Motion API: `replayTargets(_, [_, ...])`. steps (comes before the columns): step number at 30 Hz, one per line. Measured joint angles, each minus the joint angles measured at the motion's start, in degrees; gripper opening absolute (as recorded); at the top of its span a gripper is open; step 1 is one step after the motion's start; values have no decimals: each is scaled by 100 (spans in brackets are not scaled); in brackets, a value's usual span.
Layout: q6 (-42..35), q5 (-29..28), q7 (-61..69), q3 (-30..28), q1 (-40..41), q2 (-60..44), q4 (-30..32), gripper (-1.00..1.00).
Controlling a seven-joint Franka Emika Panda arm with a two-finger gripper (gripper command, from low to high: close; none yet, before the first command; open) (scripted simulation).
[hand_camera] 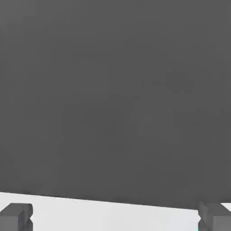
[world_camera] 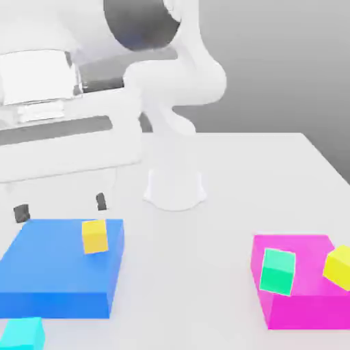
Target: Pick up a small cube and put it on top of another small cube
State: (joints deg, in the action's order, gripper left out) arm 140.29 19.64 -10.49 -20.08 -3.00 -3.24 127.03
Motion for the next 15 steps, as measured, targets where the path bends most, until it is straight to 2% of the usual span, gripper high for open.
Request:
replayTargets(5, [250, 117, 545, -39, 266, -948, -79, 0])
replayTargets(12, [723, -103, 1033, -196, 608, -2131, -167, 0])
replayTargets(15, [1147, 160, 1283, 54, 844, -2750, -304, 0])
